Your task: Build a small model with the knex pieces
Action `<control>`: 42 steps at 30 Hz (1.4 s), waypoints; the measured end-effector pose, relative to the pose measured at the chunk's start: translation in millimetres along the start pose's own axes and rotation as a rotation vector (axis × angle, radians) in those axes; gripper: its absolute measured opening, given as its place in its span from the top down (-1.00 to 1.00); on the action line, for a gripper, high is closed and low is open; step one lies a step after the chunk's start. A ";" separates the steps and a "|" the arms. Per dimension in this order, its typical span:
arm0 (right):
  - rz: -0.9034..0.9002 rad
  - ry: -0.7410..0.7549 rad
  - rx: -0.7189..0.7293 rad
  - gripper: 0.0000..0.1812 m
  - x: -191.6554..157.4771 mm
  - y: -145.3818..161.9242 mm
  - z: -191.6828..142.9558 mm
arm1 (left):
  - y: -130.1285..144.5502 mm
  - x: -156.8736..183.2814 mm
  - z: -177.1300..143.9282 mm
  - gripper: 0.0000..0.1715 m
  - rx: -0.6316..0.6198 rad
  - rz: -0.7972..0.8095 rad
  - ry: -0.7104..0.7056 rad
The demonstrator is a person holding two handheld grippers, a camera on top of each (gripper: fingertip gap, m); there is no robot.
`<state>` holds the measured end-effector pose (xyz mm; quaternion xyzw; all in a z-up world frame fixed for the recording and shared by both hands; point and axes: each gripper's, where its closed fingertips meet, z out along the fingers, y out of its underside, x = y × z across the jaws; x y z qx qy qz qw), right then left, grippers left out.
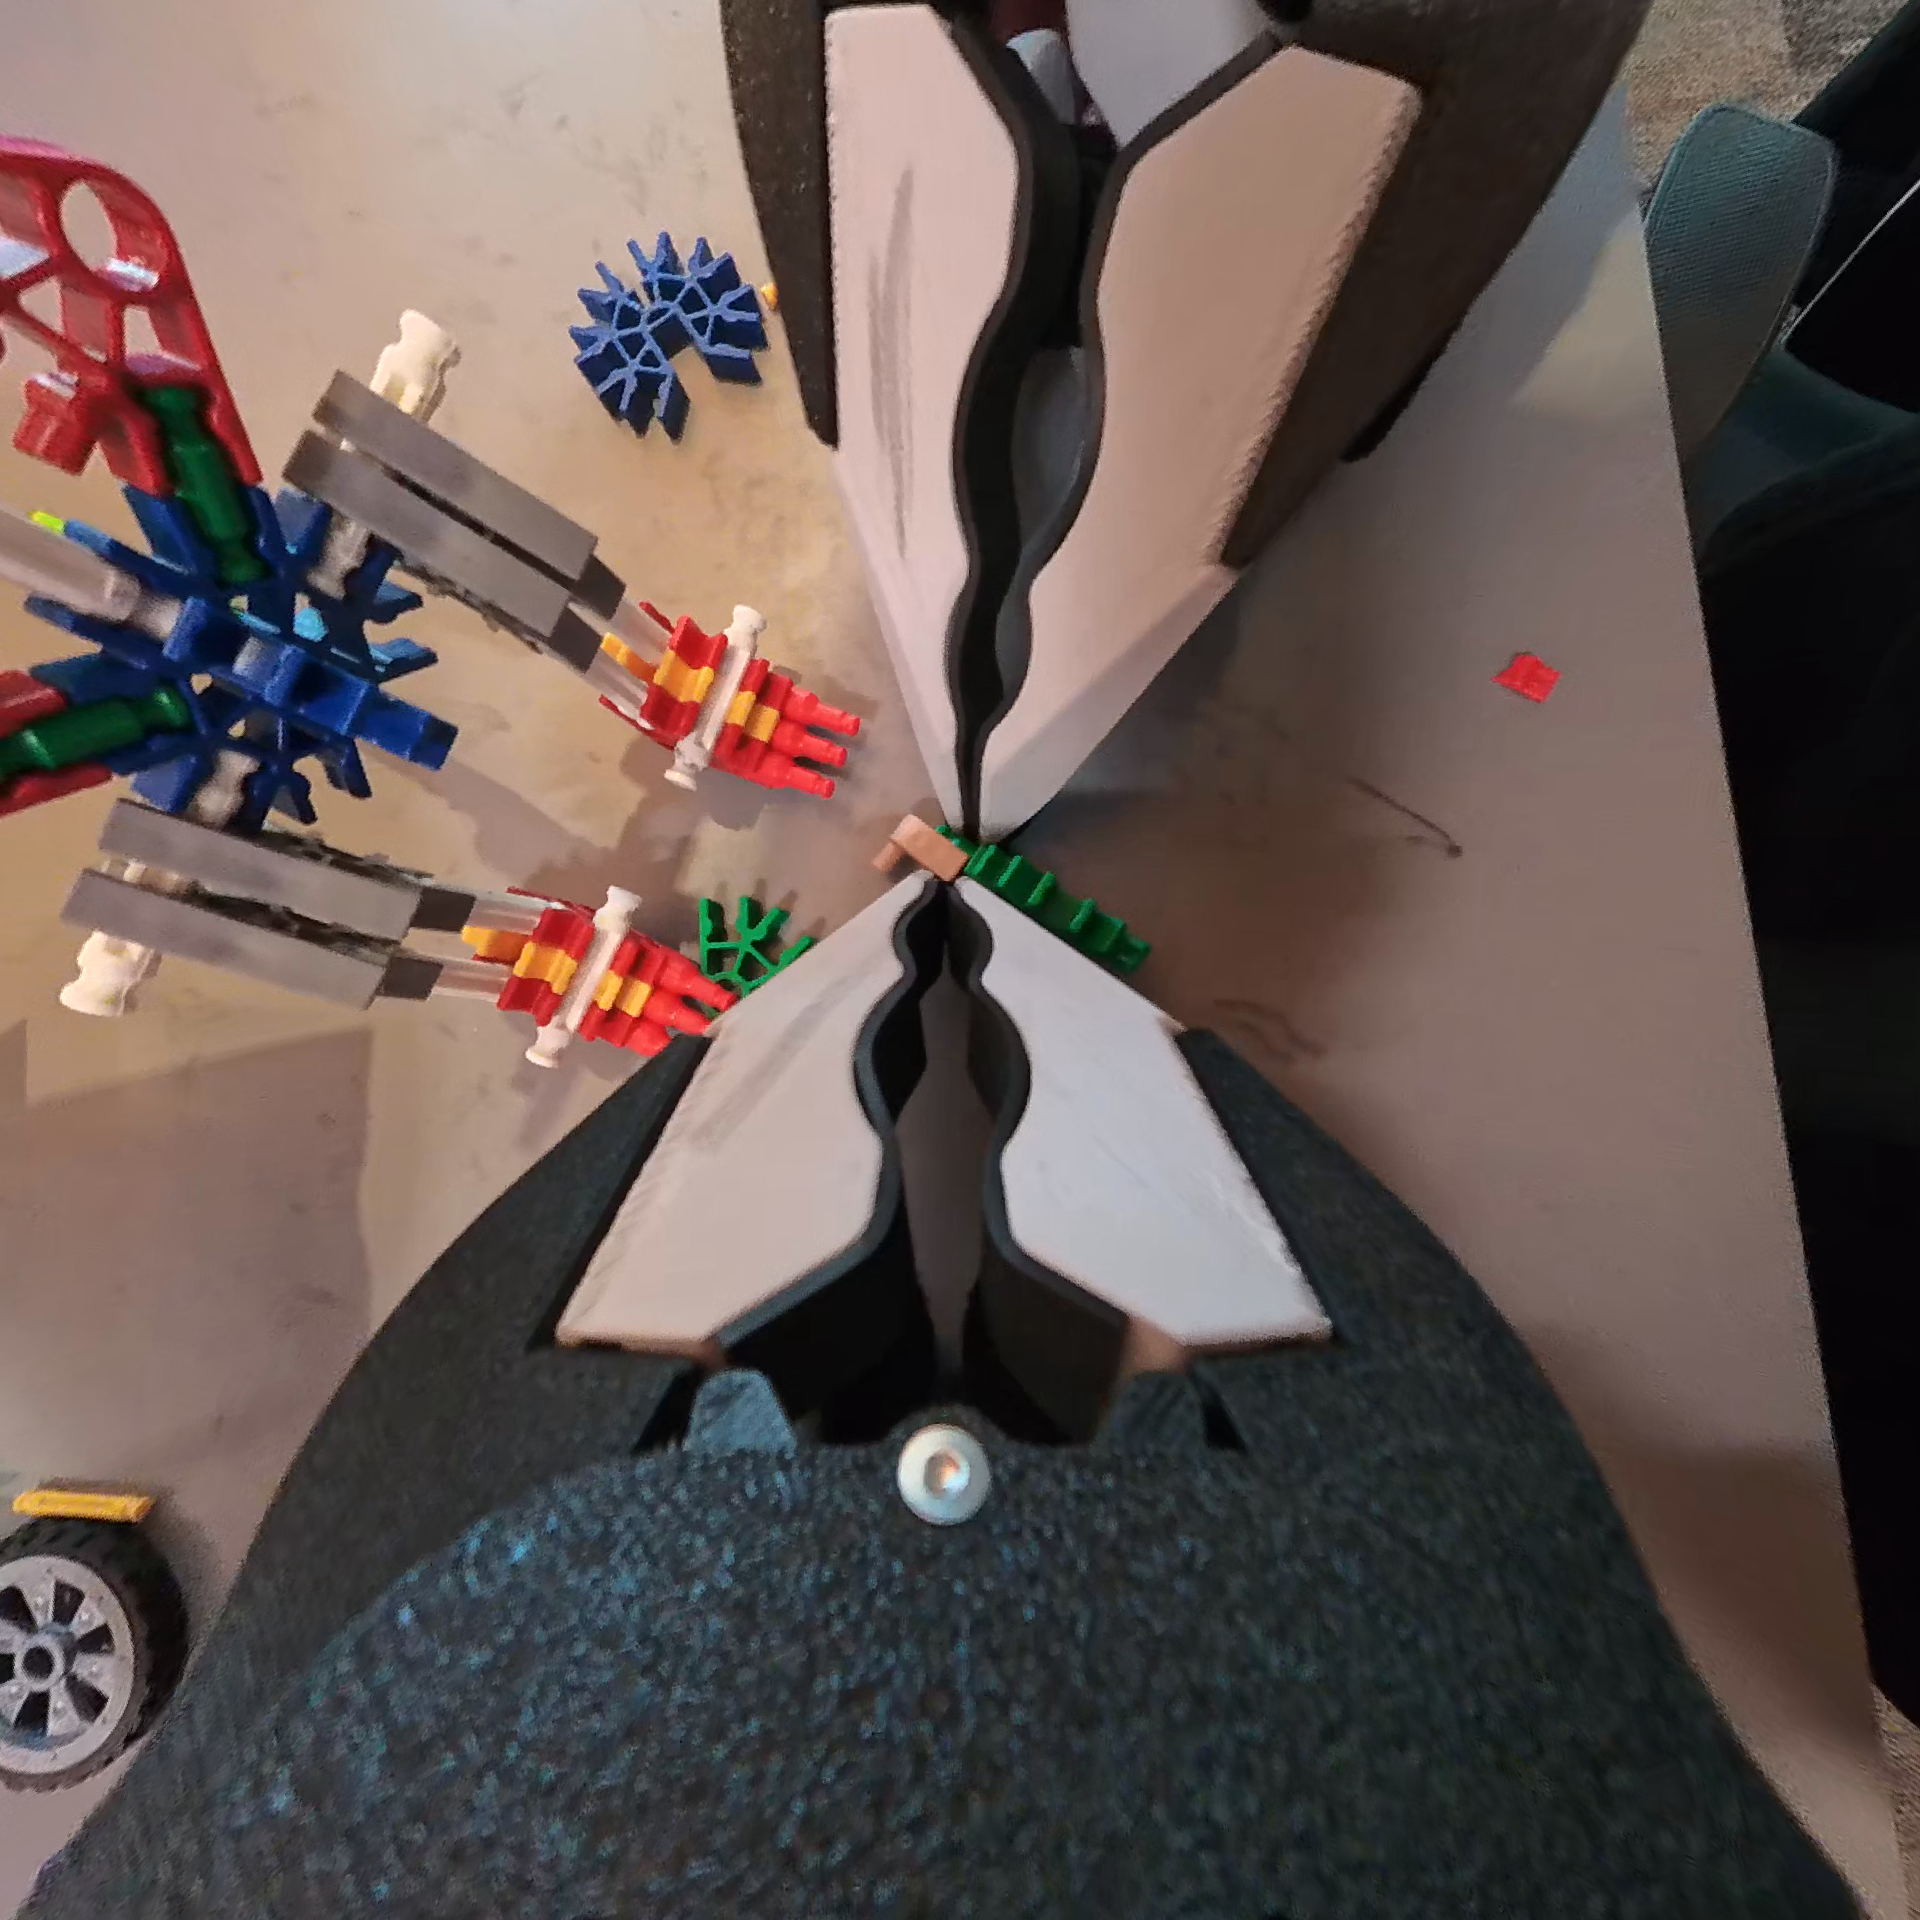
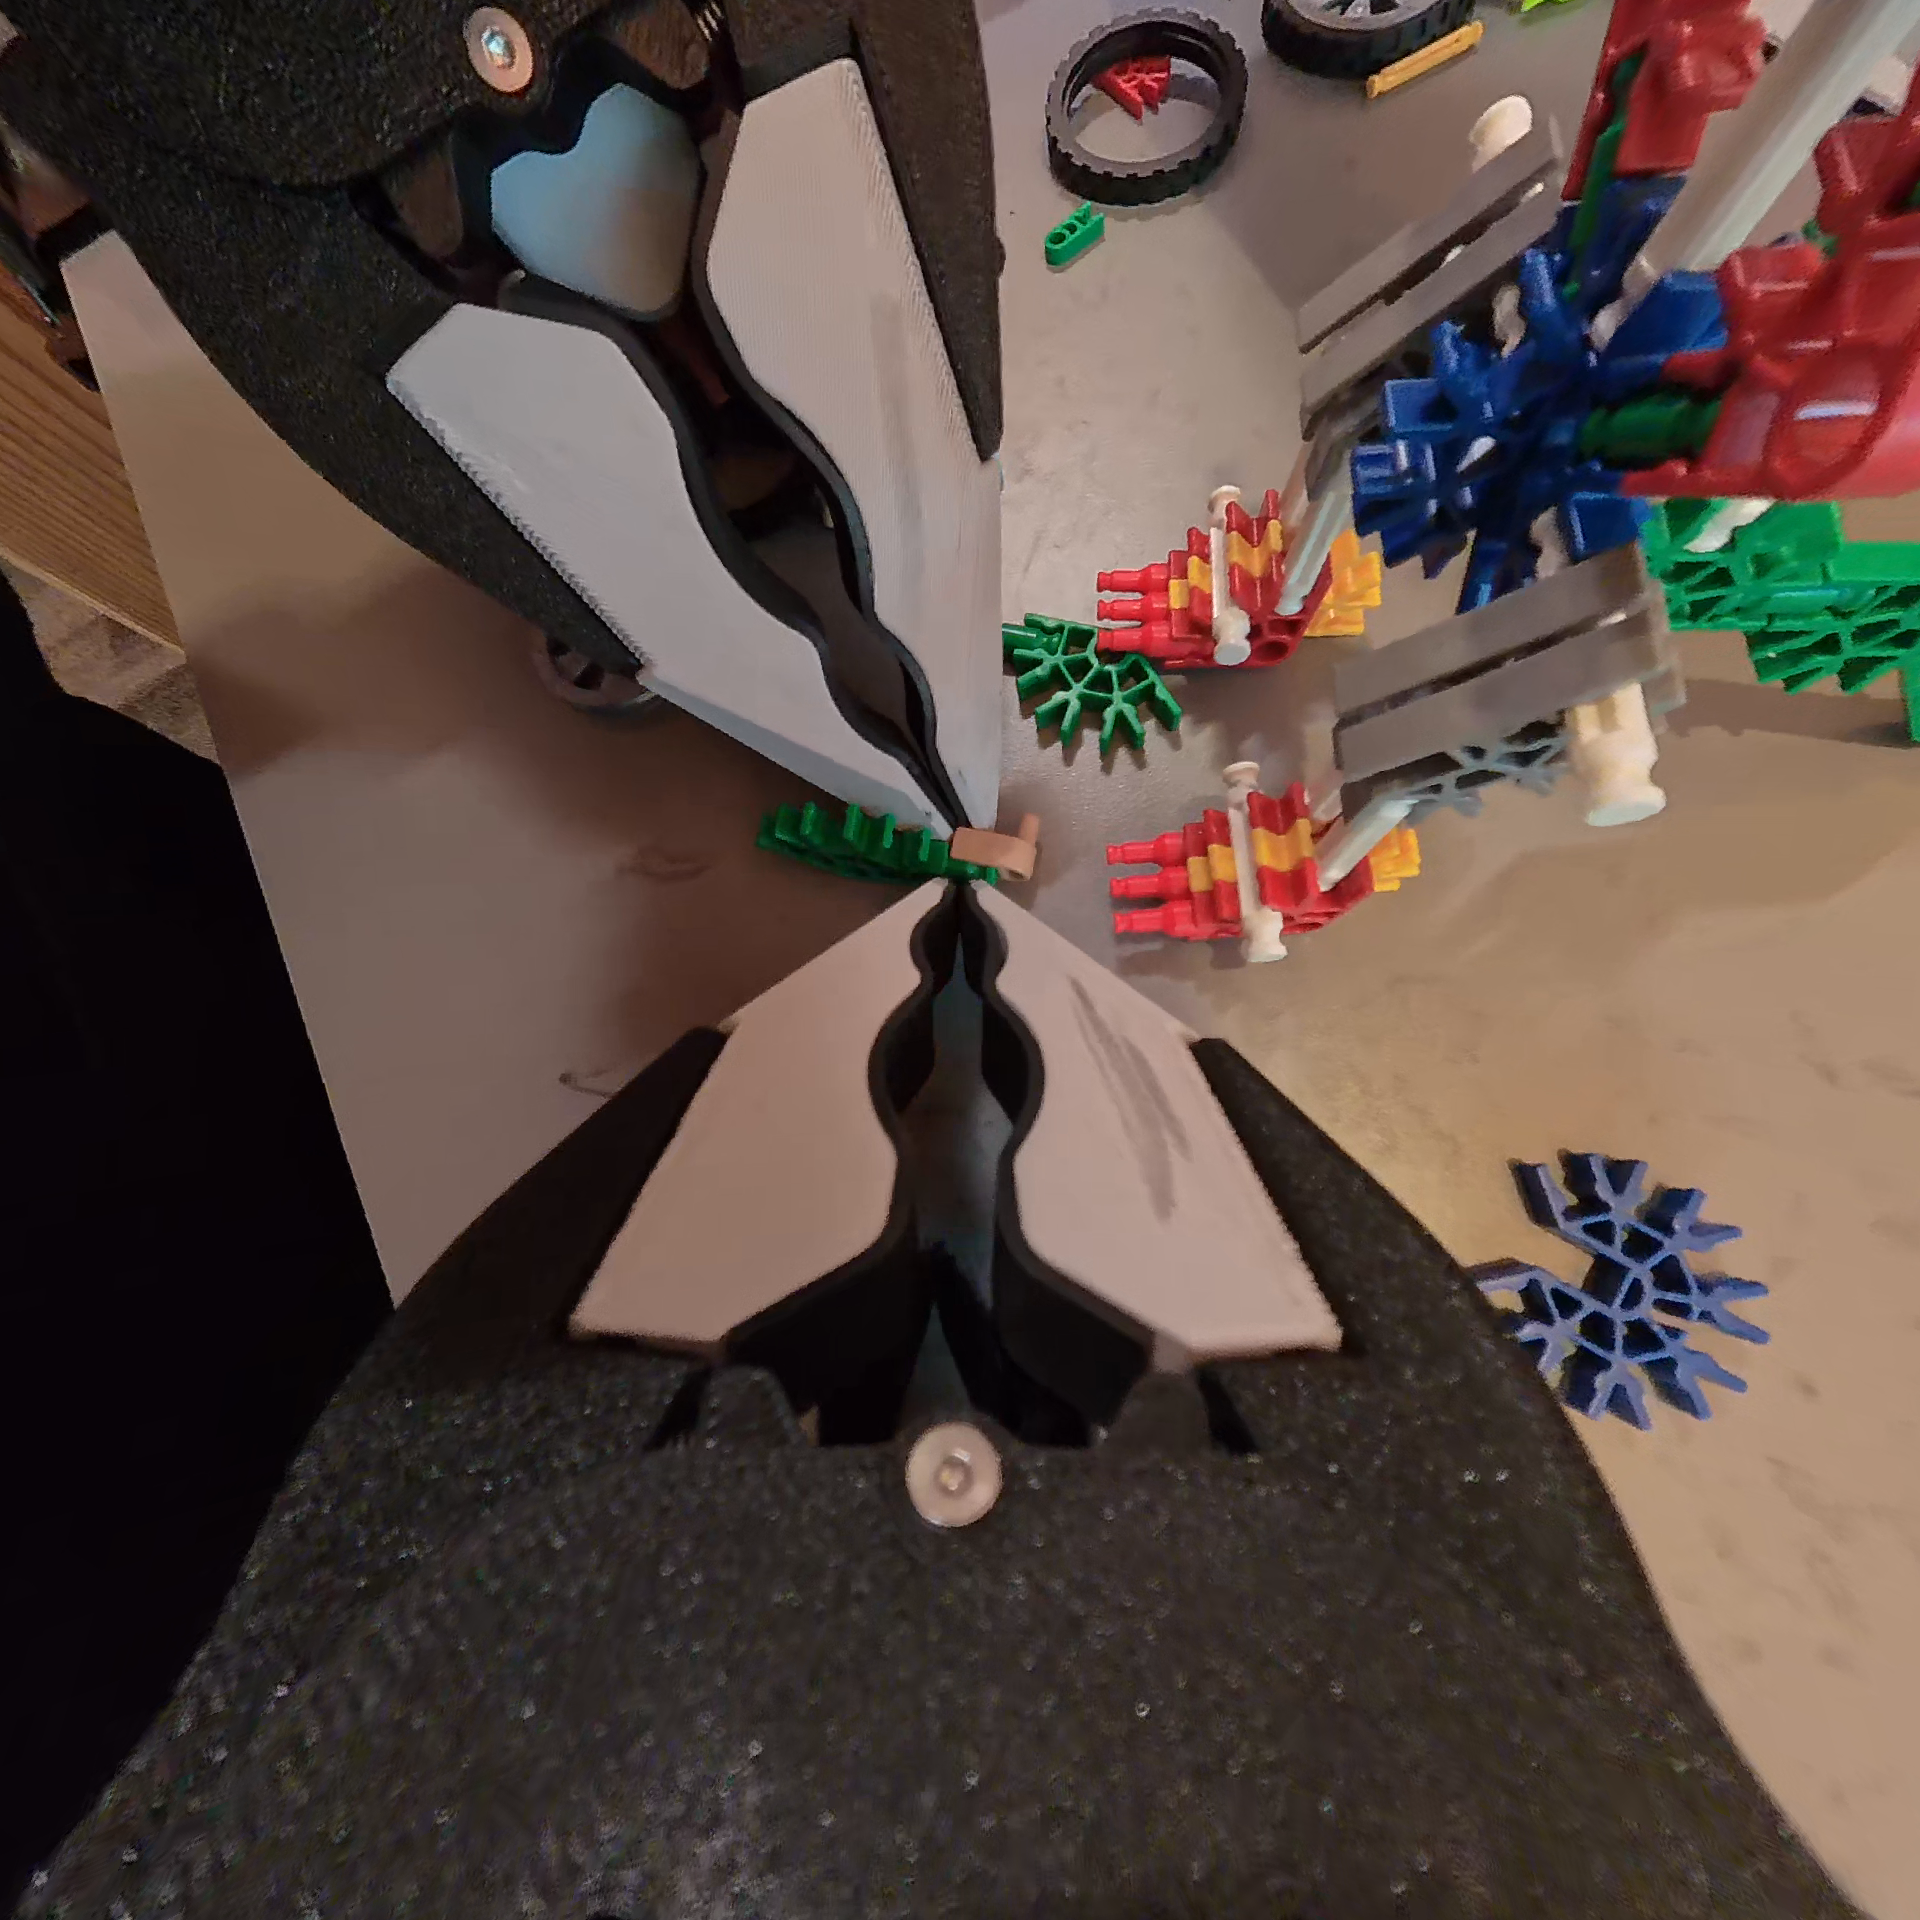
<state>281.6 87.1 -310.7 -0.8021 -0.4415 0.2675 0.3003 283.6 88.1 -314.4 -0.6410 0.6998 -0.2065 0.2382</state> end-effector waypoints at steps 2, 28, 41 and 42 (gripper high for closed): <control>-0.011 0.008 0.001 1.00 -0.1 0.0 0.0 | 0.0 0.0 0.0 1.00 -0.007 0.010 0.006; -0.129 0.016 -0.015 1.00 0.7 1.8 0.1 | 3.8 -0.4 -0.9 1.00 -0.227 0.410 -0.043; -0.206 0.116 -0.027 1.00 0.2 6.1 -3.4 | 3.2 -4.4 0.6 1.00 -0.443 0.695 -0.136; -0.213 0.123 -0.031 1.00 0.2 6.6 -3.8 | 2.7 -4.6 0.8 1.00 -0.453 0.722 -0.145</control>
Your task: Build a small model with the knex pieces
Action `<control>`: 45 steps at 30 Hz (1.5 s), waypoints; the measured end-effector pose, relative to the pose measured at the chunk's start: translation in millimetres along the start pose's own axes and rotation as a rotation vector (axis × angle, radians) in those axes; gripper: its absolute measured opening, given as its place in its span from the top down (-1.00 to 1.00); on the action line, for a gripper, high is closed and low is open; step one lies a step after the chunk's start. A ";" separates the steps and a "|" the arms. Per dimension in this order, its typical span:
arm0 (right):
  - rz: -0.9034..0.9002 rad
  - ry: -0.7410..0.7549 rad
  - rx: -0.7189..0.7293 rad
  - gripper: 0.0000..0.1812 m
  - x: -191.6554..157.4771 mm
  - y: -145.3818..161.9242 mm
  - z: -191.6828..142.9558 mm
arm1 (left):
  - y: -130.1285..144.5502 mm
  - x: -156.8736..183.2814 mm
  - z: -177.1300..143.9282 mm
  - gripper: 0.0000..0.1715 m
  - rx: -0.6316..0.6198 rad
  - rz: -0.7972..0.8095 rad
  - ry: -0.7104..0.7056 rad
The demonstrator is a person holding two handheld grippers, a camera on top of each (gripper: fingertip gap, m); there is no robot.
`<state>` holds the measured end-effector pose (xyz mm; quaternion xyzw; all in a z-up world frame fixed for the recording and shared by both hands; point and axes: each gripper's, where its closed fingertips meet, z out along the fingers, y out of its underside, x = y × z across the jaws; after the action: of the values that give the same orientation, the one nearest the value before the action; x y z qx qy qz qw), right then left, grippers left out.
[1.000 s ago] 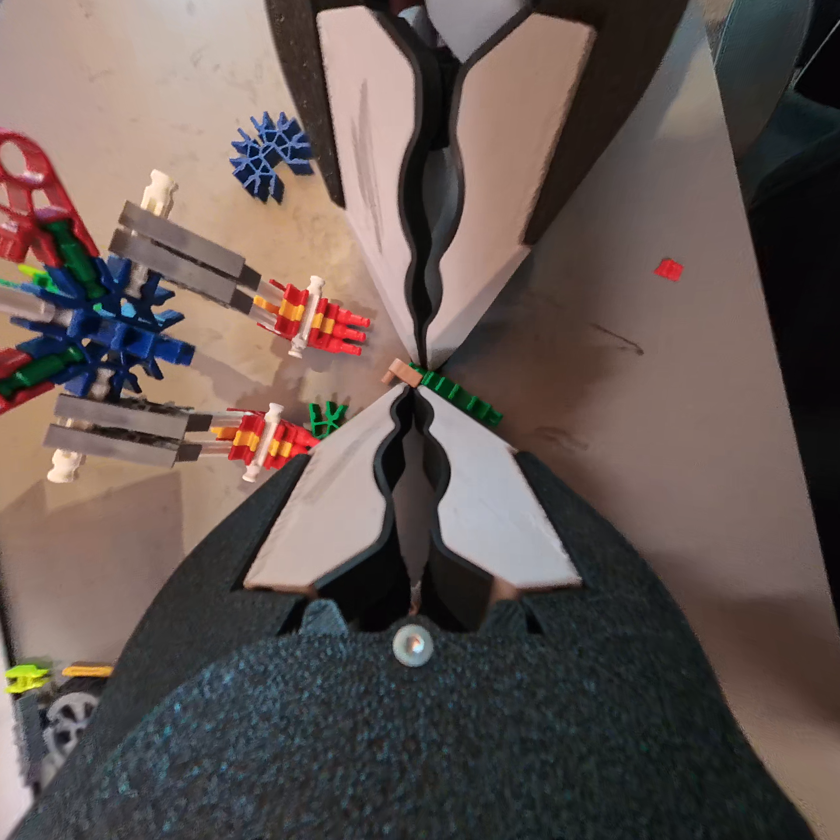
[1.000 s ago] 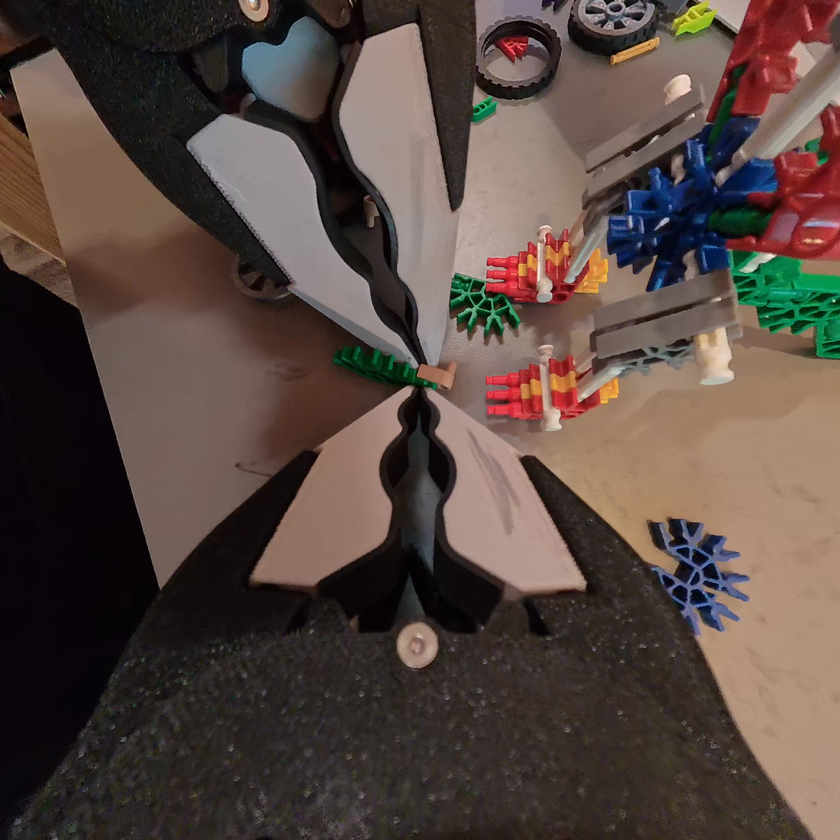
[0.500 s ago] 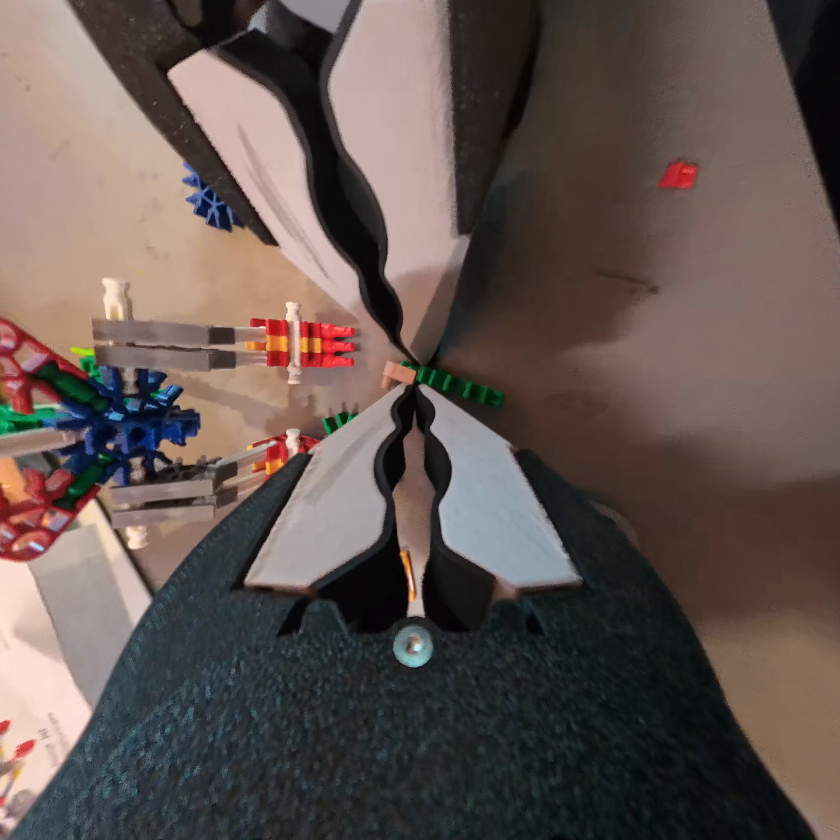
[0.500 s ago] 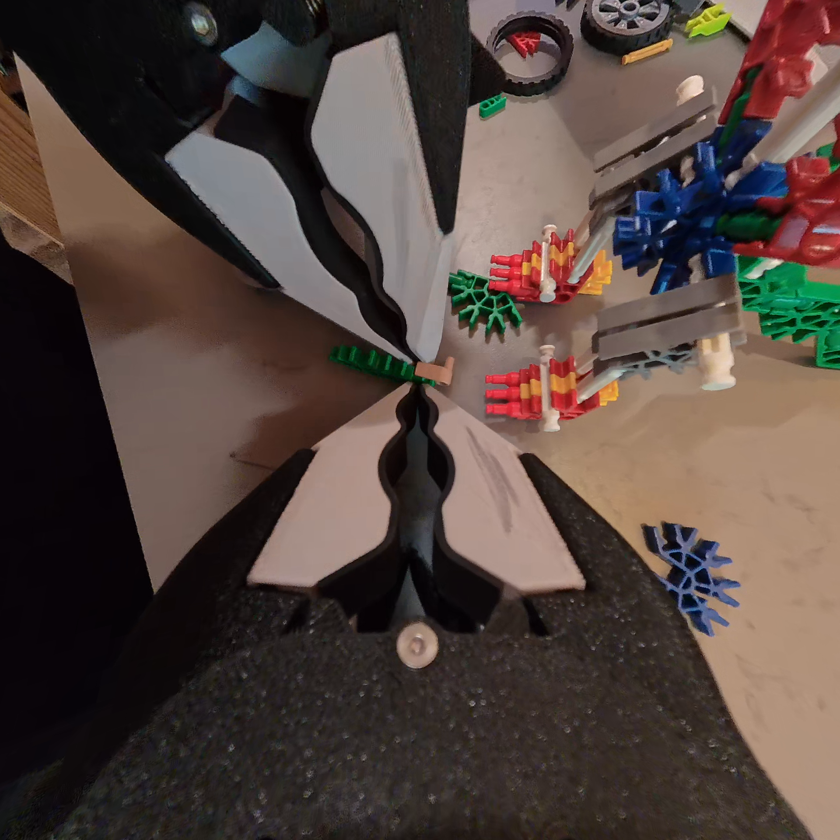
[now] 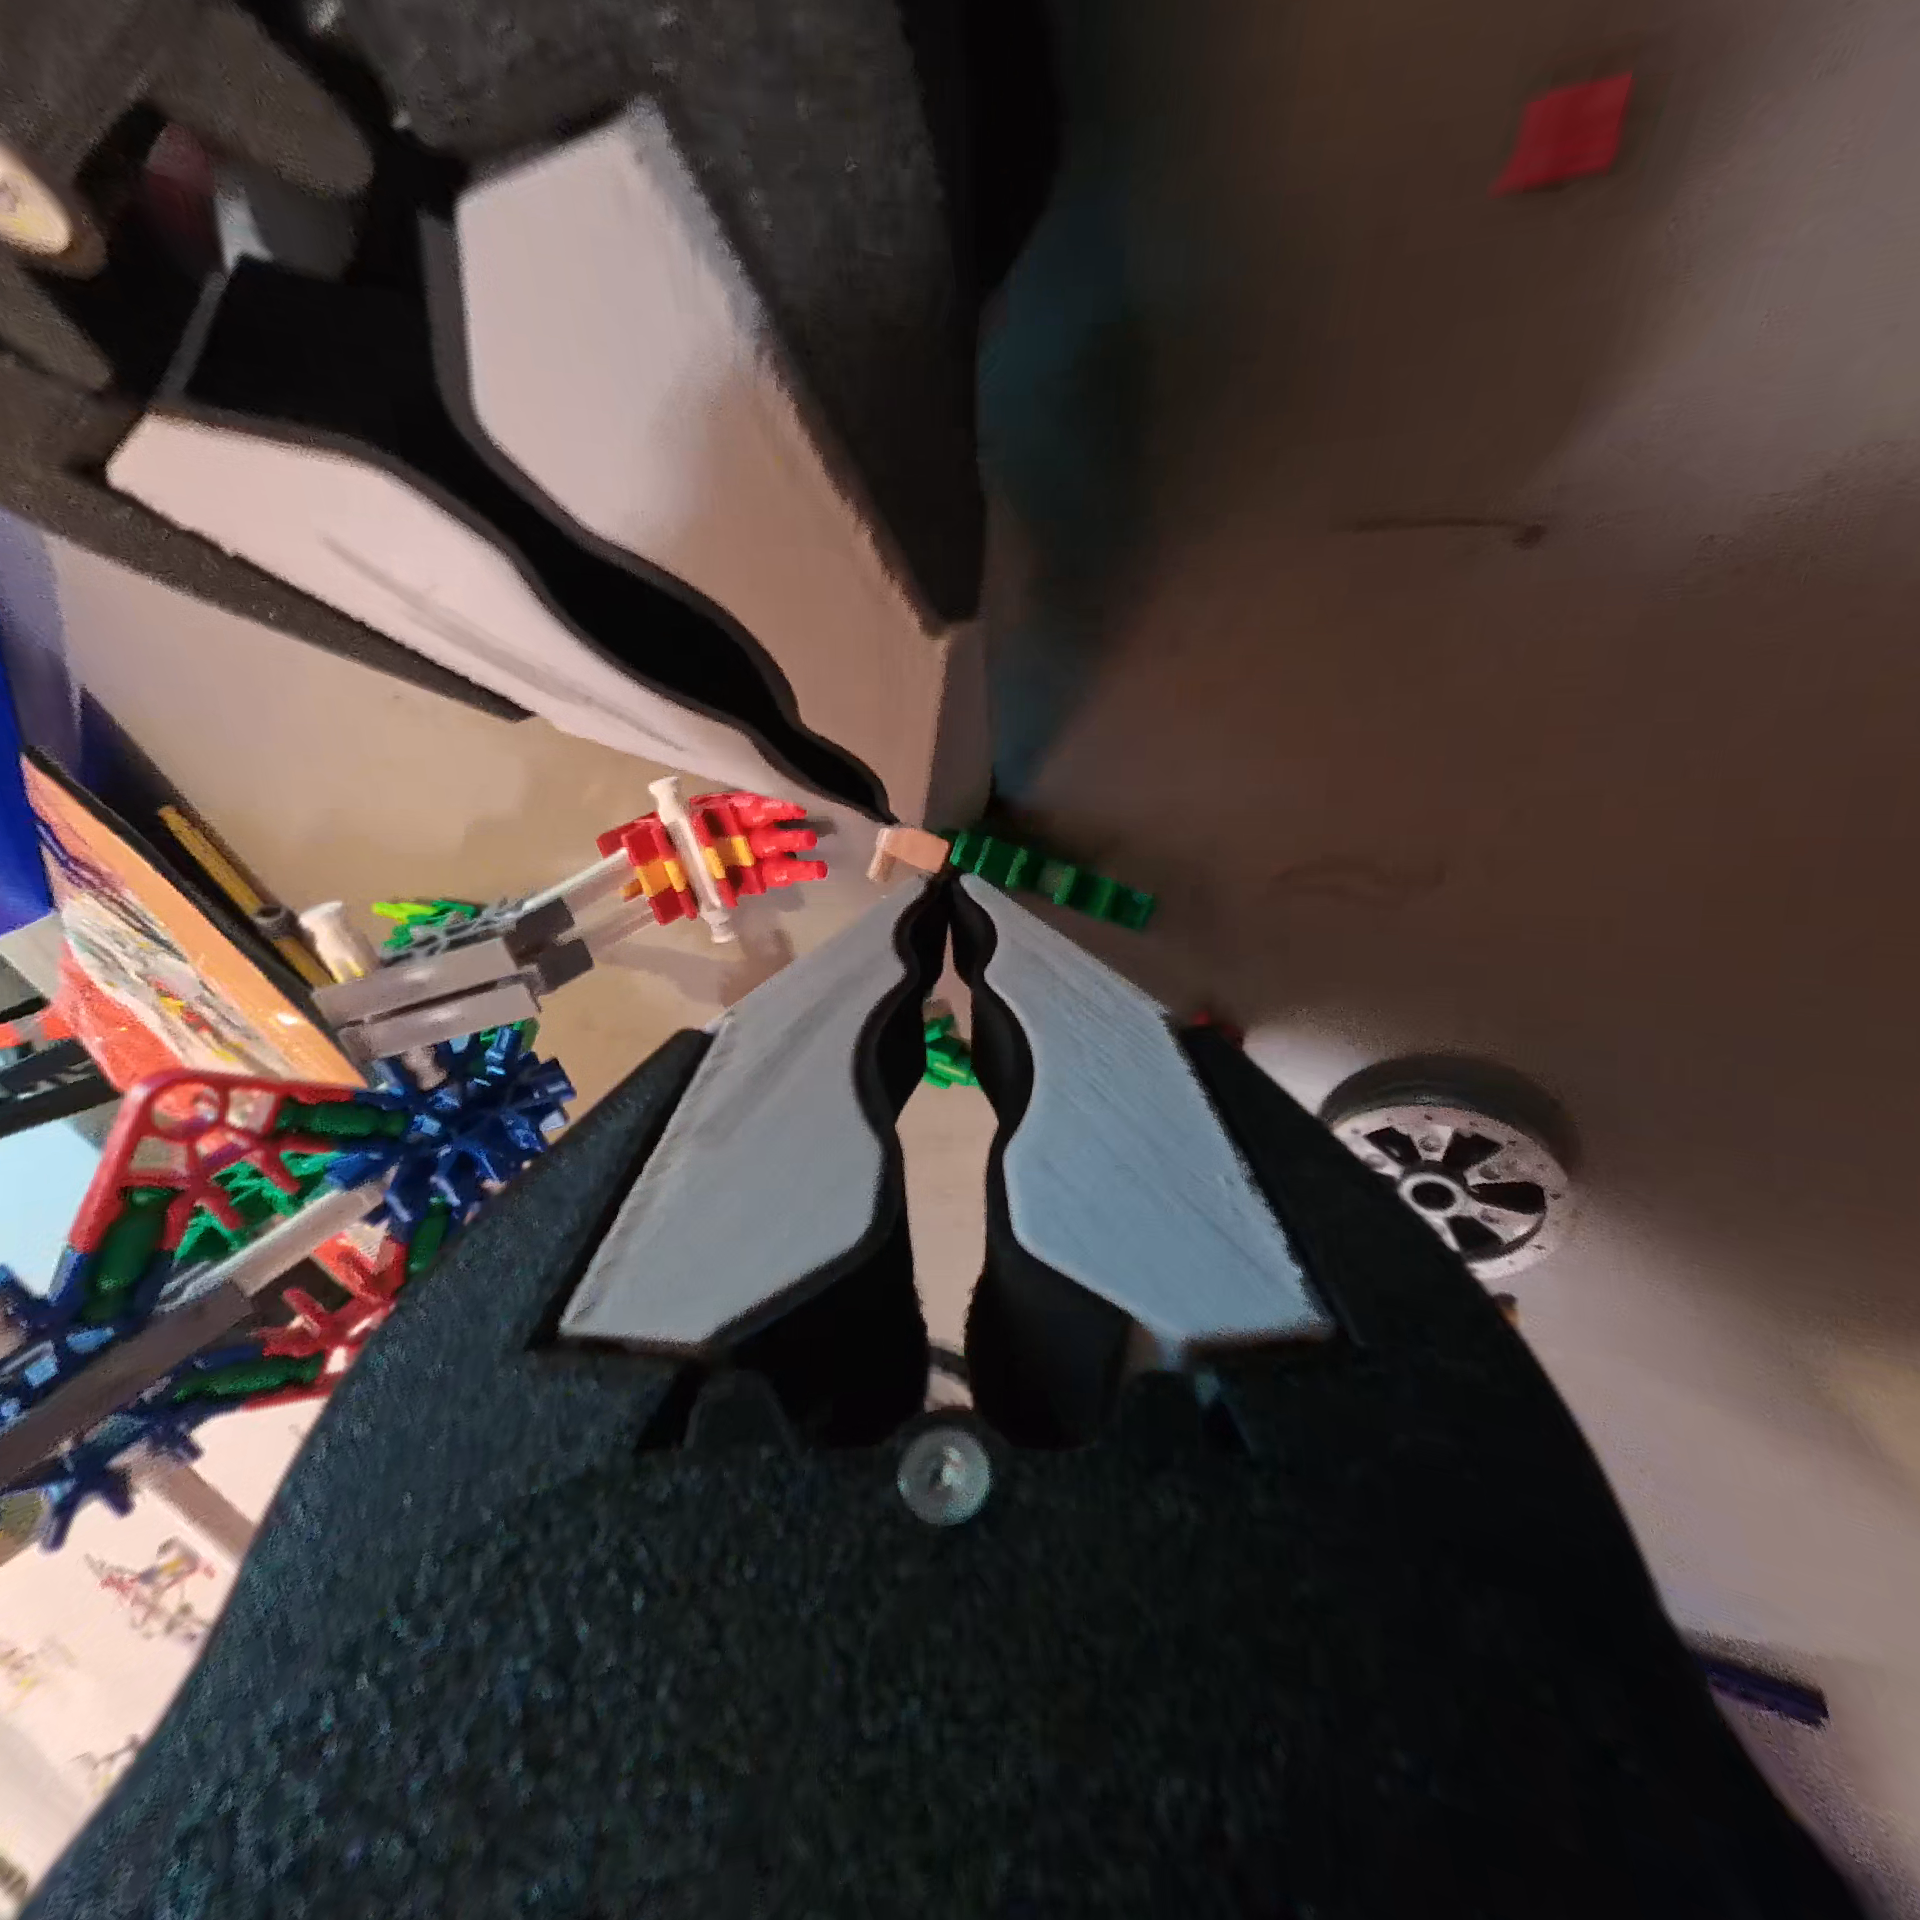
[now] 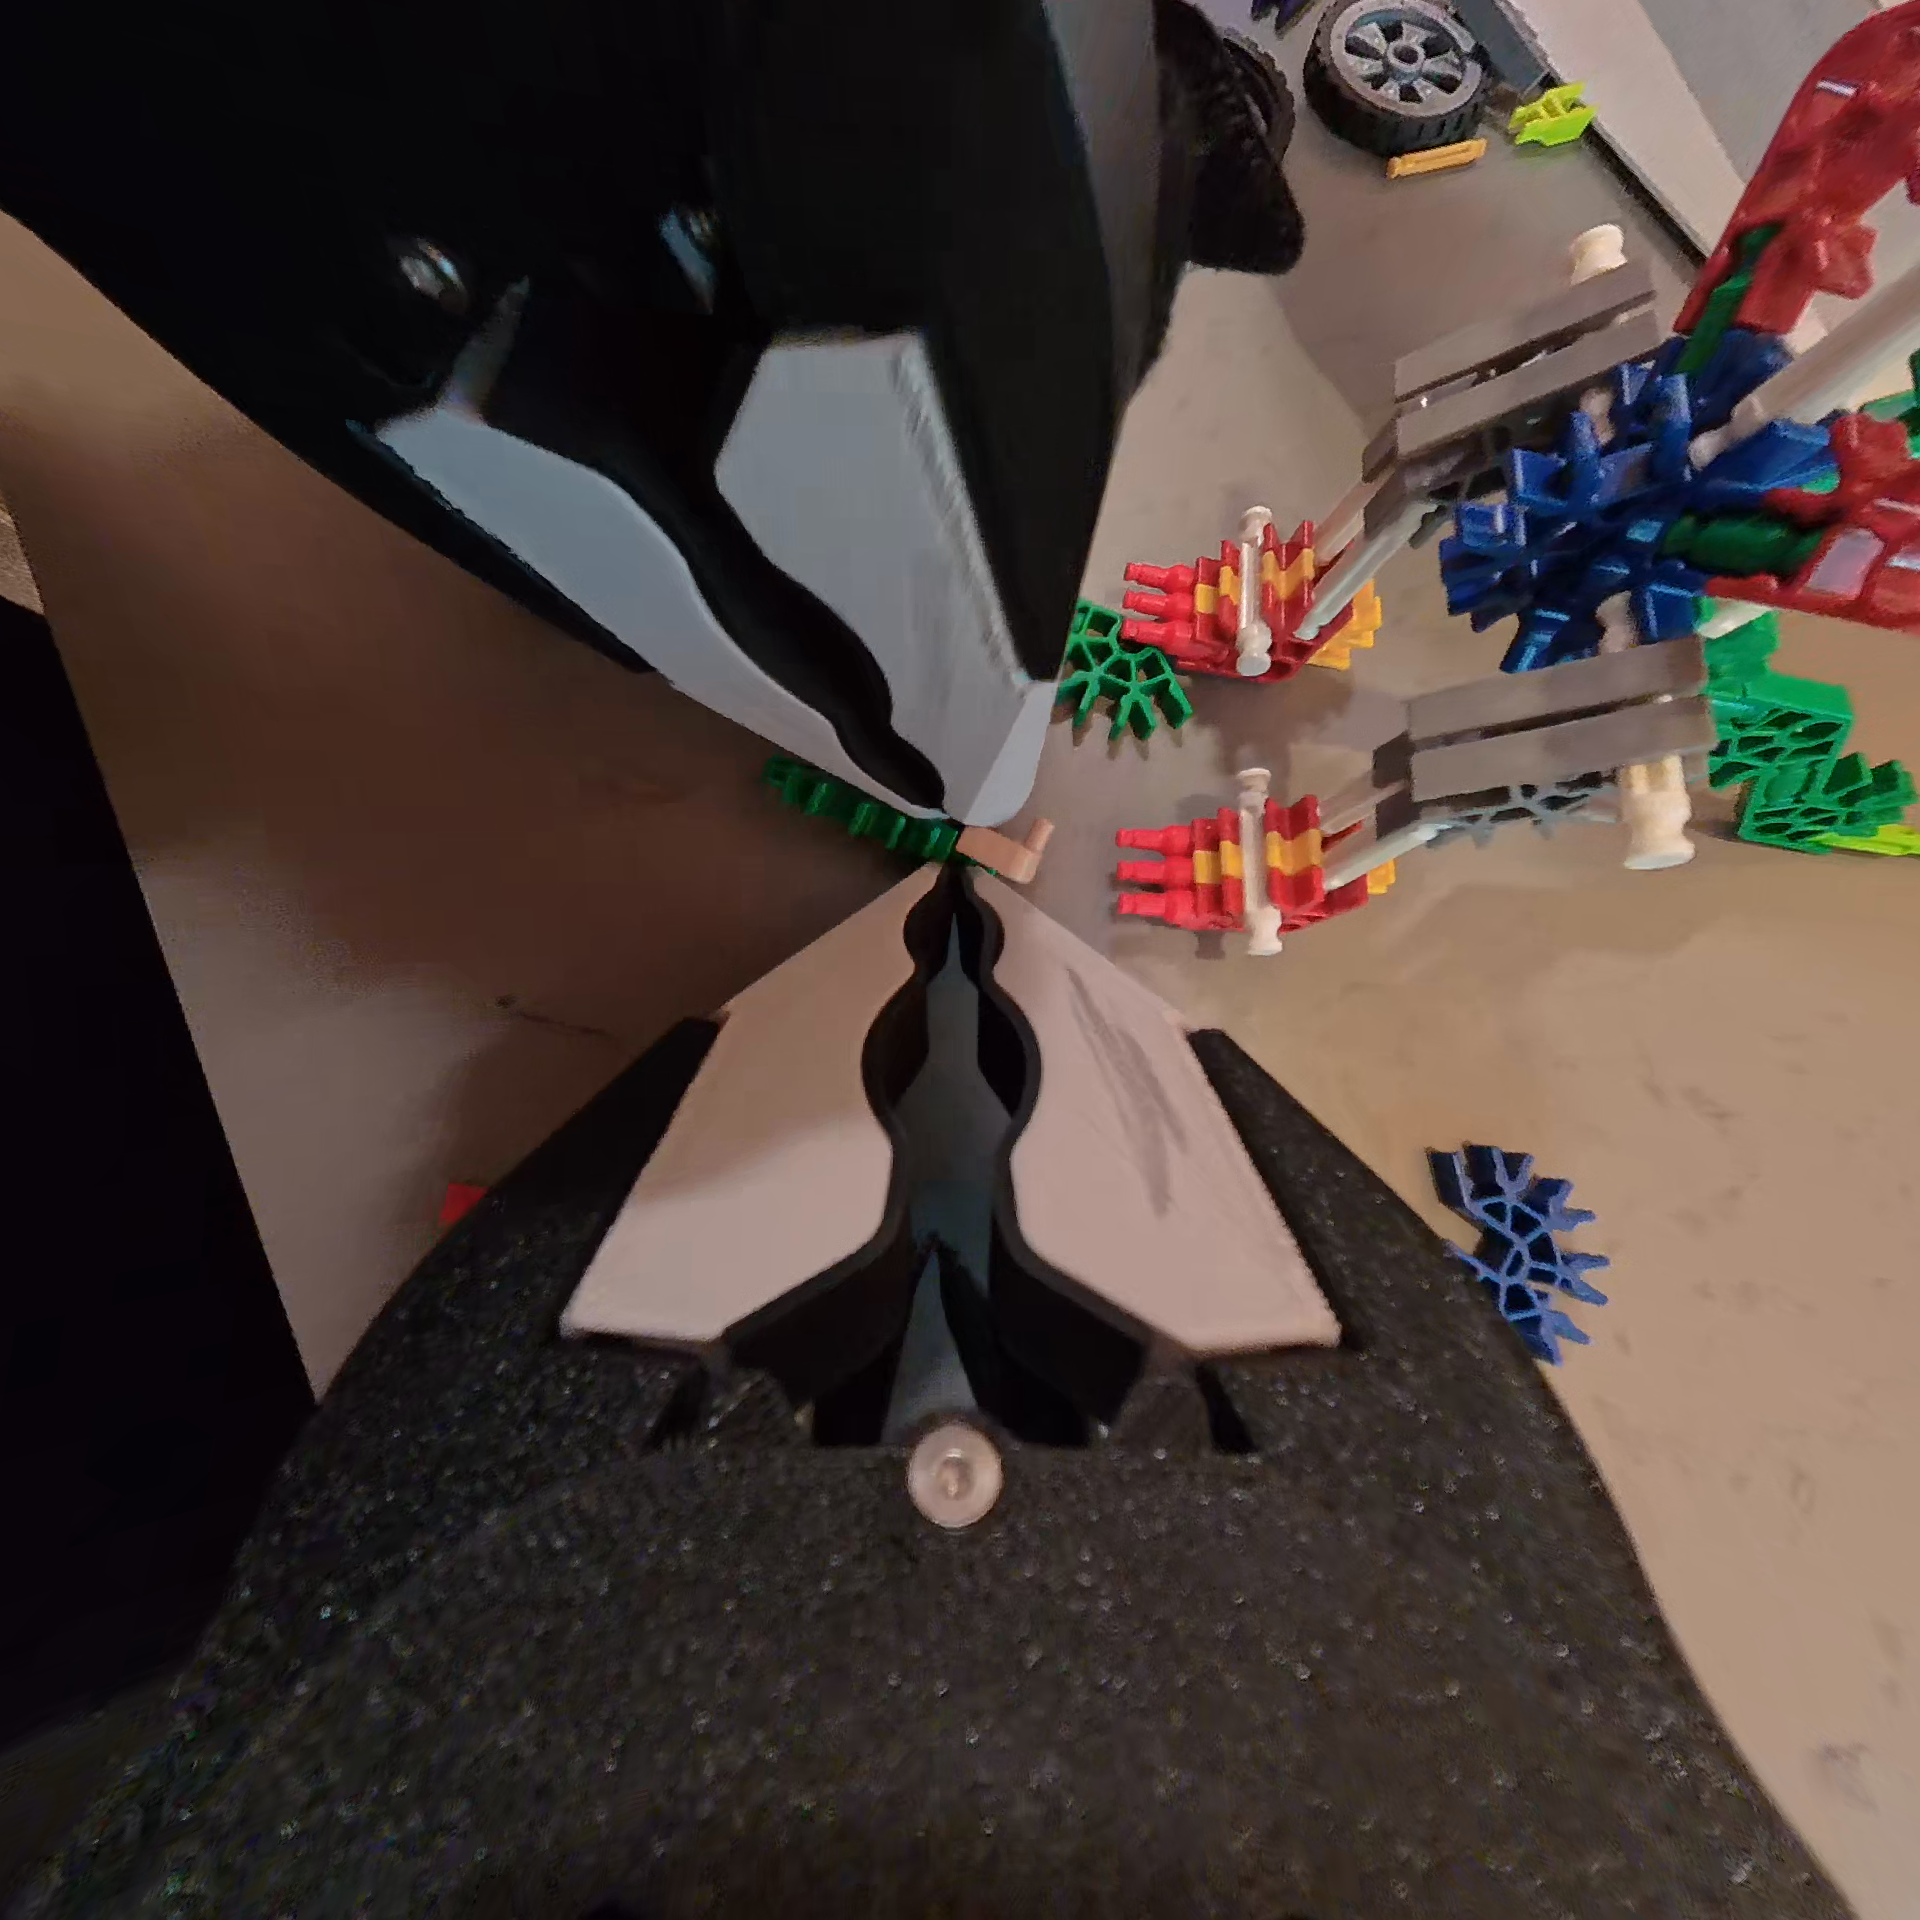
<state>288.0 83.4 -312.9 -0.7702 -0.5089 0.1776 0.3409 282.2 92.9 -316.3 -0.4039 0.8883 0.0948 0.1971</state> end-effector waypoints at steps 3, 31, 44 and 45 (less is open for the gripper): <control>0.003 0.011 0.006 1.00 -0.7 1.2 -1.2 | -0.6 -0.2 0.1 1.00 -0.047 0.034 -0.023; 0.159 0.000 0.011 1.00 -0.7 25.7 -28.7 | -14.9 -4.1 1.7 1.00 -0.094 -0.105 -0.079; 0.105 -0.065 0.081 0.86 16.7 5.9 -31.4 | -38.5 -2.3 -43.3 0.84 0.317 -0.769 0.105; 0.072 -0.096 0.090 0.86 13.4 3.1 -29.8 | -45.2 0.4 -46.3 0.84 0.344 -0.772 0.099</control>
<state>314.1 84.5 -293.1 -0.7625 -0.4883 0.2491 0.3437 303.4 47.8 -275.0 -0.6722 0.6831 -0.1553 0.2396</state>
